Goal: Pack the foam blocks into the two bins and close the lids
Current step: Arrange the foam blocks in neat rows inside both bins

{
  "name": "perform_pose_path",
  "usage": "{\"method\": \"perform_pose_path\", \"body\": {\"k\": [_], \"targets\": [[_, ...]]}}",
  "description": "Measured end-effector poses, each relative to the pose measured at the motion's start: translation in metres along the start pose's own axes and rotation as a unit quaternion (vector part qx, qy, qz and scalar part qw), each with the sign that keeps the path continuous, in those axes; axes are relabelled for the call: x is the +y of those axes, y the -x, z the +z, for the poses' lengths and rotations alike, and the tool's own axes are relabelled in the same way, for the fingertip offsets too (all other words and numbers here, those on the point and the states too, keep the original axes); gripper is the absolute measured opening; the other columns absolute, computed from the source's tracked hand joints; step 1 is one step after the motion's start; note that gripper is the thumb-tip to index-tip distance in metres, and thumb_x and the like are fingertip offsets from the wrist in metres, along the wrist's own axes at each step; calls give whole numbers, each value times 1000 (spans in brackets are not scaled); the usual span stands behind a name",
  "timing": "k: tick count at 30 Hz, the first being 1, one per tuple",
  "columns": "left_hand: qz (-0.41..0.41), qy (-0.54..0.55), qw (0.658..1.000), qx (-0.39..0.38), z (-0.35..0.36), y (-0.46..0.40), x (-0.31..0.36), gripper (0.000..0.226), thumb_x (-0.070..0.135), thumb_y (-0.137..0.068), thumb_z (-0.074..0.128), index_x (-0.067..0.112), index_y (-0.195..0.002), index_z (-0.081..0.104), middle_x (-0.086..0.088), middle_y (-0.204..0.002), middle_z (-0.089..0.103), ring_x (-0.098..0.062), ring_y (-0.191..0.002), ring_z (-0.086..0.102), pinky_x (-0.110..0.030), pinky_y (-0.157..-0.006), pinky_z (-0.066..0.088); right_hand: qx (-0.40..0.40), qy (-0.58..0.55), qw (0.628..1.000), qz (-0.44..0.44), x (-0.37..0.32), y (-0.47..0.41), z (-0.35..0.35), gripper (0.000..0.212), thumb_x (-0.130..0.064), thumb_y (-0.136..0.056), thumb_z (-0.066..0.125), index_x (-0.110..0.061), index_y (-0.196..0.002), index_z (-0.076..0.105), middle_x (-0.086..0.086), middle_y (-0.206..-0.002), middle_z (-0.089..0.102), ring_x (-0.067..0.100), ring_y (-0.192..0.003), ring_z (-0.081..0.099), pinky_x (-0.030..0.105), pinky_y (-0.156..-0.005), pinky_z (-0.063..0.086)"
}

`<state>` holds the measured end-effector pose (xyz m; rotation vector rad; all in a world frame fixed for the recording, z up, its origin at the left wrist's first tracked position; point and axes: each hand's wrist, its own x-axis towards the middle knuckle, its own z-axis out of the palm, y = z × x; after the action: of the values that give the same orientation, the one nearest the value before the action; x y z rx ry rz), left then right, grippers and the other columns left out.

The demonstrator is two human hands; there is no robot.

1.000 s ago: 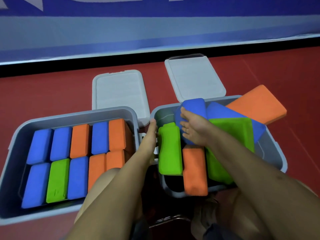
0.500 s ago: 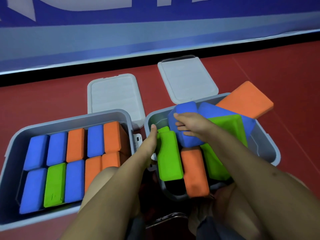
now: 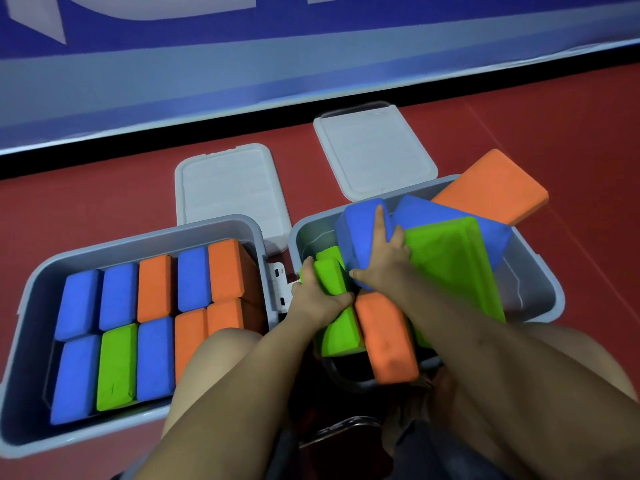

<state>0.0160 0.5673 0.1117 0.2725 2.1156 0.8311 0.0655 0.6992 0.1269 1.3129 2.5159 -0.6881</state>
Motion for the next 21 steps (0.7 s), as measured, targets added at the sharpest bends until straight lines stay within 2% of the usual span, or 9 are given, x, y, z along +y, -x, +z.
{"method": "perform_pose_path", "body": {"k": [3,6,9,12,15,17,19,21], "targets": [[18,-2,999,30,-6,5,2,109,50,-62,69,35,-150,6,-12,-143,40,-28,-123,50,-40,-104,43,5,-1,1000,-6,0,-5,0,128,-40,-70,79,-35,-145,-23,16,-146,15,37,-120,41,38,-102,37],[50,-34,996,69,-18,11,3,98,46,-73,67,34,-151,9,-9,-142,44,-26,-125,49,-32,-101,40,25,-5,999,-21,2,-8,-5,124,-40,-71,78,-34,-147,-21,16,-140,23,36,-114,45,37,-98,39],[53,-13,994,92,-39,16,6,98,53,-66,61,36,-150,14,-5,-141,49,-26,-123,51,-37,-102,42,59,-36,996,-52,-4,-5,-13,118,-33,-72,75,-36,-148,-15,14,-138,28,37,-112,46,39,-92,44],[62,55,992,98,-60,21,11,95,47,-69,65,37,-150,18,0,-141,48,-21,-121,52,-36,-103,42,103,-34,988,-107,-18,5,-22,116,-30,-70,73,-37,-149,-12,10,-138,32,34,-117,45,44,-88,45],[84,101,983,125,-86,29,20,83,30,-81,67,34,-150,20,3,-130,48,-16,-111,49,-28,-94,39,150,5,971,-186,-31,30,-27,113,-26,-70,70,-35,-150,-9,5,-145,30,31,-125,40,47,-95,38],[86,159,972,148,-113,32,21,83,28,-80,68,33,-150,23,6,-123,47,-17,-107,50,-29,-89,41,205,9,947,-247,-38,50,-30,109,-23,-68,69,-32,-151,0,3,-147,31,28,-128,39,46,-97,35],[70,252,954,145,-140,35,18,83,33,-72,68,33,-146,29,2,-123,55,-21,-102,59,-35,-81,50,262,-1,915,-306,-42,64,-33,109,-21,-63,74,-28,-150,10,5,-146,38,23,-129,37,51,-97,36],[56,347,929,119,-159,39,9,66,31,-74,63,27,-136,39,-3,-110,64,-23,-87,64,-37,-71,54,285,16,893,-349,-46,74,-32,111,-20,-58,81,-27,-147,14,4,-147,40,17,-131,29,60,-97,37]]}}
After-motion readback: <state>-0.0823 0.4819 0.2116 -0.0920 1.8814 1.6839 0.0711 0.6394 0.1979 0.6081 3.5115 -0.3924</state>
